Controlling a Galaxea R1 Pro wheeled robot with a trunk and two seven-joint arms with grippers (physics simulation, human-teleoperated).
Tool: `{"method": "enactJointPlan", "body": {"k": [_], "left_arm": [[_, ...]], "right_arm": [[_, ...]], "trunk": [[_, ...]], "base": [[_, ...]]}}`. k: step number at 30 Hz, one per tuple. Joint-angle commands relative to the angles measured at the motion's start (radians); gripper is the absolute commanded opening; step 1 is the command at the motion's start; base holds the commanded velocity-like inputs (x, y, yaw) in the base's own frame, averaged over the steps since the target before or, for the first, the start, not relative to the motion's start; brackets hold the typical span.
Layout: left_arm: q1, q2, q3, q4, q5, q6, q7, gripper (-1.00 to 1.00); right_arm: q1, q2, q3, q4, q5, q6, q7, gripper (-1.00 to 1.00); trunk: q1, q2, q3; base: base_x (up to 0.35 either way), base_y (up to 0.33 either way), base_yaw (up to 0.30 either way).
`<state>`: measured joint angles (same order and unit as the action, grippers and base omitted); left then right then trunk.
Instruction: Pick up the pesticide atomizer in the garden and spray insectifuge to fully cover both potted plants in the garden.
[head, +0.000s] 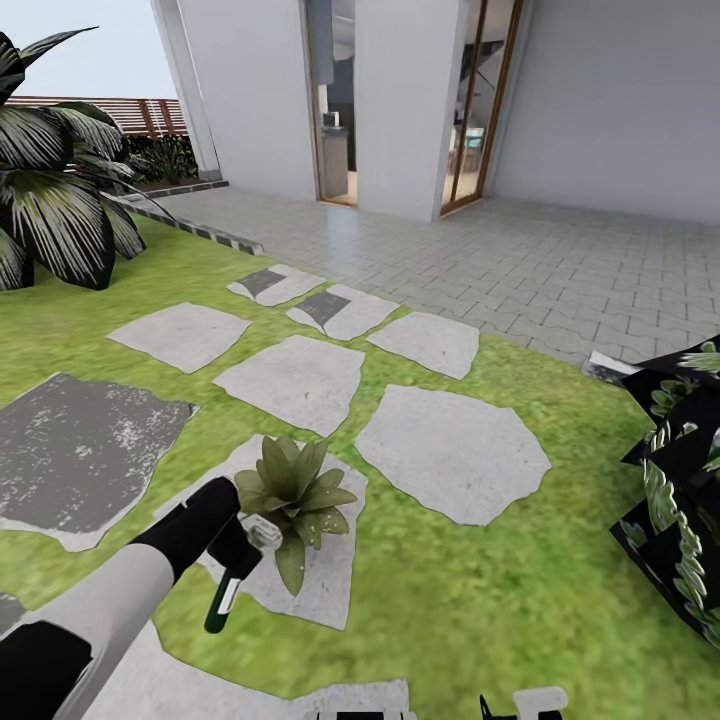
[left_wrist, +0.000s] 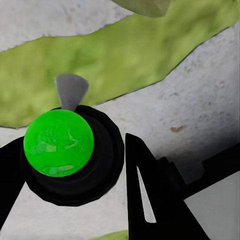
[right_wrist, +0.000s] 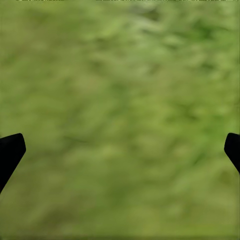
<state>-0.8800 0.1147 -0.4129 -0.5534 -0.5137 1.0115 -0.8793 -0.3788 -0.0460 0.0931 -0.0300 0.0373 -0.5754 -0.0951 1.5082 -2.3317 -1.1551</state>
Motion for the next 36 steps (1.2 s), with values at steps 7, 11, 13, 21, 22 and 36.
{"method": "enactJointPlan", "body": {"k": [7,11,13,21,22,36], "left_arm": [[-0.015,-0.010,0.000,-0.010,-0.010,0.007,-0.014,-1.00],[-0.045,-0.021,0.004,-0.010,-0.007,0.010,-0.015,-1.00],[-0.058,-0.025,0.006,-0.010,-0.002,0.012,-0.017,-1.00],[-0.061,-0.083,0.006,-0.011,-0.002,0.012,-0.017,-1.00],[-0.060,-0.079,0.006,-0.011,-0.002,0.012,-0.018,-1.00],[-0.063,-0.069,0.008,-0.011,-0.004,0.012,-0.017,-1.00]], "right_arm": [[0.000,0.000,0.007,-0.001,0.004,-0.001,-0.011,1.00],[0.000,0.000,0.007,-0.001,0.004,-0.001,-0.011,1.00],[-0.001,0.000,0.008,-0.001,0.004,-0.001,-0.011,1.00],[0.000,0.000,0.008,-0.001,0.004,0.000,-0.011,1.00],[0.000,0.000,0.008,-0.001,0.004,0.000,-0.011,1.00],[0.000,-0.002,0.008,0.001,0.007,0.000,-0.009,1.00]], "trunk": [[0.000,0.000,-0.001],[0.000,0.000,-0.001],[0.000,0.000,-0.001],[0.000,0.000,-0.001],[0.000,0.000,-0.001],[0.000,0.000,-0.001]], "base": [[0.000,0.000,0.000],[0.000,0.000,0.000],[0.000,0.000,0.000],[0.000,0.000,0.000],[0.000,0.000,0.000],[-0.190,0.000,0.000]]}}
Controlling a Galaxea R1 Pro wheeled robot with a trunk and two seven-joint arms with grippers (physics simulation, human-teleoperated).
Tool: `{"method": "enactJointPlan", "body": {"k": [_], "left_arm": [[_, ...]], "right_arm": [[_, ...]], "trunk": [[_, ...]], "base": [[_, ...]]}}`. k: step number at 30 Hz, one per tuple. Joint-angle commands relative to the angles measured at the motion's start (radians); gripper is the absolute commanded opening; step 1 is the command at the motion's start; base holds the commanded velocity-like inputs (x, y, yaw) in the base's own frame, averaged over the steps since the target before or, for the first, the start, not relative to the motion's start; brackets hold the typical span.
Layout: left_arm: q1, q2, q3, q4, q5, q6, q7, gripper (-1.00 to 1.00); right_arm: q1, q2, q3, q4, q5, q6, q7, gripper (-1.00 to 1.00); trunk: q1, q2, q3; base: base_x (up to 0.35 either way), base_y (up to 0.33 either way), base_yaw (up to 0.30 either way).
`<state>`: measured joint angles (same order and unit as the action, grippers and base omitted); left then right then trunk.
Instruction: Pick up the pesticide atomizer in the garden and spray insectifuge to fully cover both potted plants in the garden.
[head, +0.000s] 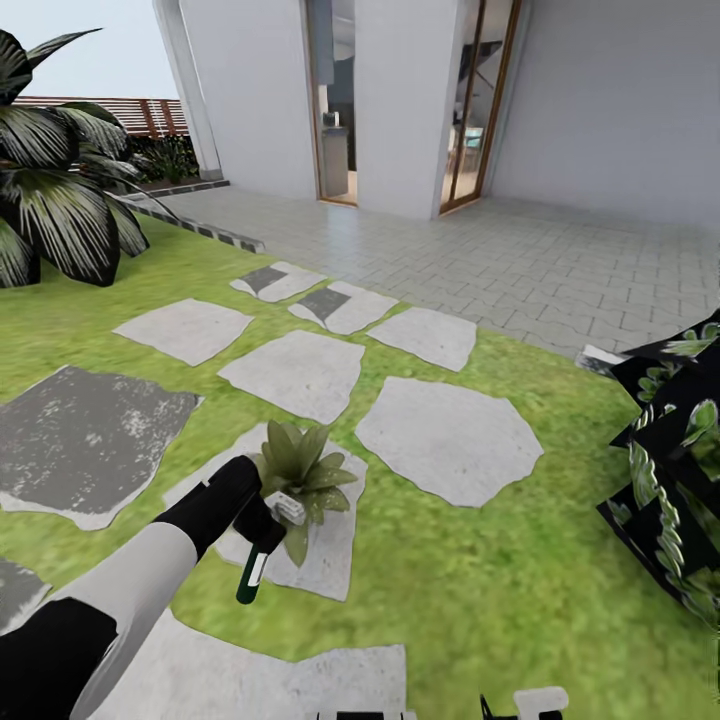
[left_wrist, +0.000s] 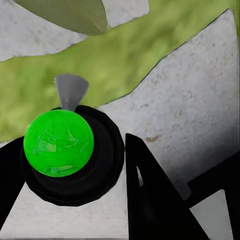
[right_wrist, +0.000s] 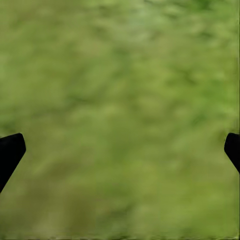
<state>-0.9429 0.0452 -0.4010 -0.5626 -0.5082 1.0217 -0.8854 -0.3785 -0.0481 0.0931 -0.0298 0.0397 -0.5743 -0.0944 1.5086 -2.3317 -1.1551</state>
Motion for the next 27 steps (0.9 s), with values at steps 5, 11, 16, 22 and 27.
{"method": "enactJointPlan", "body": {"k": [5,11,16,22,27], "left_arm": [[0.005,0.006,-0.005,0.001,-0.012,0.000,-0.010,-1.00],[0.019,0.066,-0.003,0.009,-0.011,-0.005,-0.009,-1.00],[0.053,0.092,-0.005,0.014,-0.008,-0.009,-0.008,-1.00],[0.063,0.064,-0.005,0.004,-0.005,-0.008,-0.007,-1.00],[0.064,0.021,-0.005,0.004,-0.007,-0.009,-0.007,-1.00]], "right_arm": [[0.000,0.000,0.008,0.001,0.005,-0.001,-0.009,1.00],[-0.001,0.001,0.008,0.001,0.005,-0.001,-0.008,1.00],[0.000,0.001,0.008,0.001,0.005,-0.001,-0.008,1.00],[-0.001,0.001,0.008,0.001,0.005,-0.001,-0.008,1.00],[0.000,0.001,0.008,0.001,0.005,-0.001,-0.008,1.00]], "trunk": [[-0.001,0.000,-0.001],[-0.001,0.000,-0.001],[-0.001,0.000,-0.001],[-0.001,0.000,-0.001],[-0.001,0.000,-0.001]], "base": [[-0.063,0.000,0.000],[-0.004,0.000,0.000],[0.000,0.000,0.000],[0.000,0.000,0.000],[0.000,0.000,0.000]]}}
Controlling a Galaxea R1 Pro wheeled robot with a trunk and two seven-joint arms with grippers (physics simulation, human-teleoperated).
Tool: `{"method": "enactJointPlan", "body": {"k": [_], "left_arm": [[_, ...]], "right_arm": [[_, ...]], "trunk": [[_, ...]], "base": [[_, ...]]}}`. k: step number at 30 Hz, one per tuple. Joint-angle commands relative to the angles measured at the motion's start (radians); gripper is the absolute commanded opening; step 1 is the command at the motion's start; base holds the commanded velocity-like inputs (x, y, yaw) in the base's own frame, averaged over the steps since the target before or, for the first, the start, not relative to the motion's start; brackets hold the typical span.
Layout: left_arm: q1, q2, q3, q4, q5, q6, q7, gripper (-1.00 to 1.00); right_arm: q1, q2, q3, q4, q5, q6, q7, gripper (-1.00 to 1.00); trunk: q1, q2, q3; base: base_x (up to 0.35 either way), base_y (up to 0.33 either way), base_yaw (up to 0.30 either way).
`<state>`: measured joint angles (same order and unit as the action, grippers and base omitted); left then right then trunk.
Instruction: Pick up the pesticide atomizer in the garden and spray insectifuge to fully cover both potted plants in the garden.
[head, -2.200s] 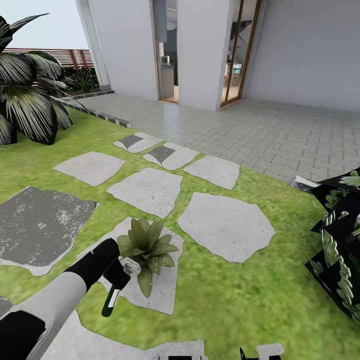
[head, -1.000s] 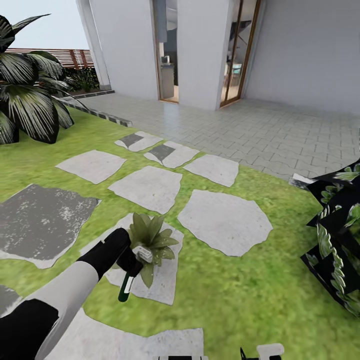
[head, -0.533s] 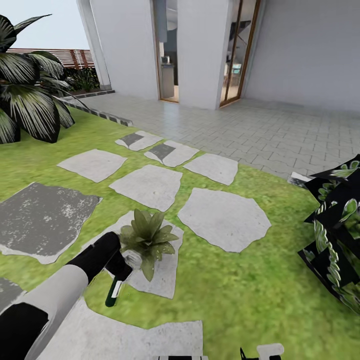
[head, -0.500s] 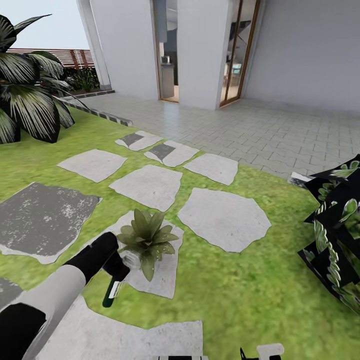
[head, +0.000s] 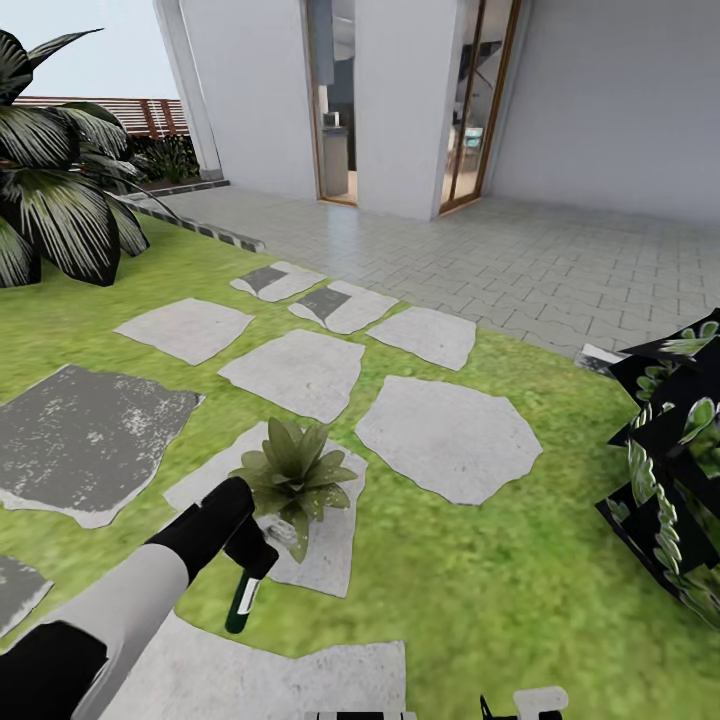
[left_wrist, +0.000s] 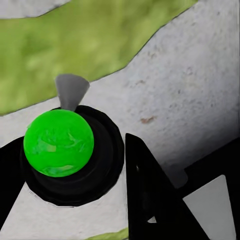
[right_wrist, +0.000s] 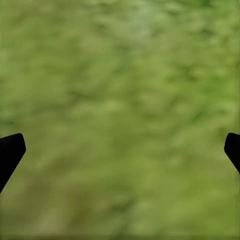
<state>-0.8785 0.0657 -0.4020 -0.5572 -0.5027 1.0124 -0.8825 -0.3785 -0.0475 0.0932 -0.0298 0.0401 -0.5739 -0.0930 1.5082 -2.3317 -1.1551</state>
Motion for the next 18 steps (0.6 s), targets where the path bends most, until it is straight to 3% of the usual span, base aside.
{"method": "enactJointPlan", "body": {"k": [1,7,14,18], "left_arm": [[-0.001,-0.003,-0.004,-0.001,-0.012,0.000,-0.010,-1.00],[0.022,0.005,-0.003,0.010,-0.013,0.000,-0.009,-1.00],[0.063,0.034,-0.001,0.010,-0.012,-0.003,-0.008,-1.00],[0.064,0.029,0.001,-0.003,-0.011,-0.003,-0.009,-1.00]], "right_arm": [[-0.001,0.000,0.008,0.001,0.004,-0.001,-0.010,1.00],[0.000,0.000,0.008,0.001,0.004,-0.001,-0.010,1.00],[-0.001,0.000,0.008,0.001,0.004,-0.001,-0.010,1.00],[-0.001,0.000,0.009,0.001,0.004,-0.001,-0.010,1.00]], "trunk": [[0.000,0.000,-0.001],[0.000,0.000,-0.001],[0.000,0.000,-0.001],[0.000,0.000,-0.001]], "base": [[0.000,0.000,0.000],[0.000,0.000,0.000],[0.000,0.000,0.000],[0.000,0.000,0.000]]}}
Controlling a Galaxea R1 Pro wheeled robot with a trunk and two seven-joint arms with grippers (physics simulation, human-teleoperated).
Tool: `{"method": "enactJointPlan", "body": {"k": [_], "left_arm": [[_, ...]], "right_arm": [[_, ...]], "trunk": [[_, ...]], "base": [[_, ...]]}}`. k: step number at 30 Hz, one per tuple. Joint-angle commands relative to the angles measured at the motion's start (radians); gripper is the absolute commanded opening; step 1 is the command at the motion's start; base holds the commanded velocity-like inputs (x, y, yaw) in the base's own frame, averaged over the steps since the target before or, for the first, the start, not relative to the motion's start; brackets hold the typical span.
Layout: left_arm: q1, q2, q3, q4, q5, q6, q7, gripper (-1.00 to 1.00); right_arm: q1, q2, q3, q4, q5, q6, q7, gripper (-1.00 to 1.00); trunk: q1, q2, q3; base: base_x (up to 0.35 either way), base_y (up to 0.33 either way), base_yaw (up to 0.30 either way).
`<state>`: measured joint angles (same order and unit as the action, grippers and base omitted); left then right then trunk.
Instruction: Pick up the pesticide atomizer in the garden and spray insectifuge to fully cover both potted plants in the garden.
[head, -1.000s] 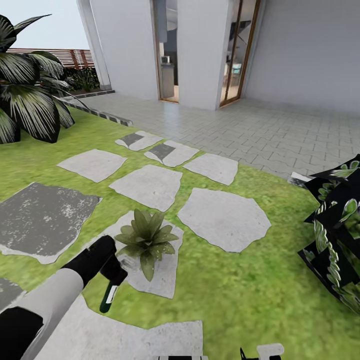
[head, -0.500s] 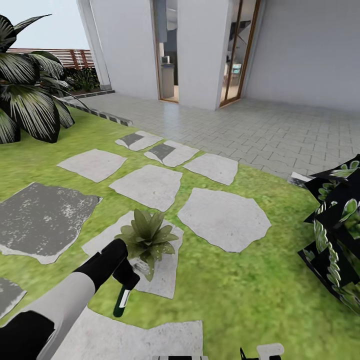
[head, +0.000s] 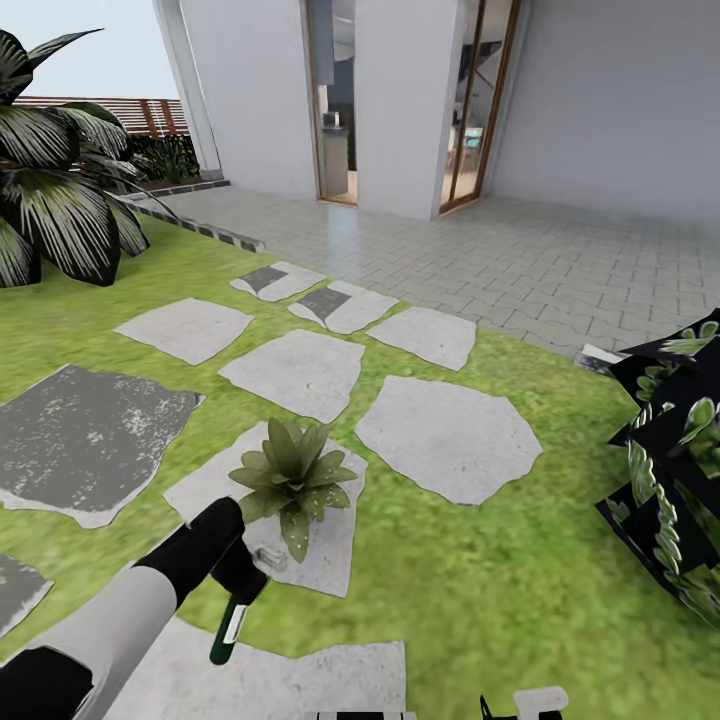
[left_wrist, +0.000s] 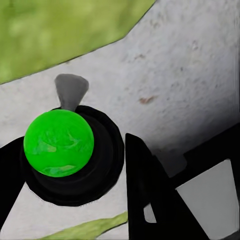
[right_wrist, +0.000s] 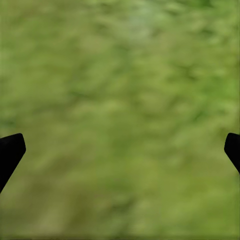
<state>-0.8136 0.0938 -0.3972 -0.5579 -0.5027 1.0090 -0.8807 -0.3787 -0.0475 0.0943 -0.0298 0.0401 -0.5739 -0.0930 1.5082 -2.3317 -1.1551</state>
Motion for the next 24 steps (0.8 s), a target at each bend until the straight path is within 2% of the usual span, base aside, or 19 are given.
{"method": "enactJointPlan", "body": {"k": [1,6,8,10,12,13,14,16,20,23,24], "left_arm": [[-0.001,-0.002,-0.005,-0.004,-0.011,0.001,-0.011,-1.00],[-0.002,-0.011,0.003,-0.065,-0.012,0.003,-0.011,-1.00],[-0.002,-0.007,0.032,-0.081,-0.013,0.003,-0.011,-1.00],[-0.002,0.001,0.083,-0.088,-0.015,0.002,-0.009,-1.00],[-0.002,0.017,0.112,-0.089,-0.018,0.000,-0.008,-1.00],[-0.002,0.037,0.123,-0.088,-0.019,-0.001,-0.008,-1.00],[-0.002,0.075,0.131,-0.088,-0.020,-0.001,-0.008,-1.00],[-0.002,0.086,0.130,-0.088,-0.020,-0.001,-0.009,-1.00],[-0.001,0.072,0.126,-0.088,-0.020,-0.001,-0.008,-1.00],[-0.002,0.020,0.122,-0.091,-0.023,-0.001,-0.006,-1.00],[-0.002,0.012,0.121,-0.092,-0.024,-0.001,-0.006,-1.00]], "right_arm": [[0.000,0.000,0.008,0.001,0.004,-0.001,-0.010,1.00],[0.000,0.000,0.008,0.001,0.004,-0.001,-0.010,1.00],[-0.001,0.000,0.008,0.001,0.004,-0.001,-0.010,1.00],[-0.001,0.000,0.008,0.001,0.004,-0.001,-0.010,1.00],[0.000,0.000,0.008,0.001,0.004,-0.001,-0.010,1.00],[0.000,0.000,0.008,0.001,0.004,-0.001,-0.010,1.00],[0.000,0.000,0.008,0.001,0.004,-0.001,-0.010,1.00],[-0.001,0.000,0.008,0.001,0.004,-0.001,-0.010,1.00],[0.000,0.000,0.008,0.001,0.004,-0.001,-0.010,1.00],[0.000,0.000,0.007,0.001,0.004,-0.001,-0.010,1.00],[0.000,0.000,0.007,0.001,0.004,-0.001,-0.011,1.00]], "trunk": [[0.000,0.000,-0.001],[0.000,0.000,-0.001],[0.000,0.000,-0.001],[0.000,0.000,-0.001],[0.000,0.000,-0.001],[0.000,0.000,-0.001],[0.000,0.000,-0.001],[0.000,0.000,-0.001],[0.000,0.000,-0.001],[0.000,0.000,-0.001],[0.000,0.000,-0.001]], "base": [[0.000,0.000,0.000],[0.000,0.000,0.000],[0.000,0.000,0.000],[0.000,0.000,0.000],[0.000,0.000,0.000],[0.000,0.000,0.000],[0.000,0.000,0.000],[0.000,0.000,0.000],[0.000,0.000,0.000],[0.000,0.000,0.000],[0.000,0.000,0.000]]}}
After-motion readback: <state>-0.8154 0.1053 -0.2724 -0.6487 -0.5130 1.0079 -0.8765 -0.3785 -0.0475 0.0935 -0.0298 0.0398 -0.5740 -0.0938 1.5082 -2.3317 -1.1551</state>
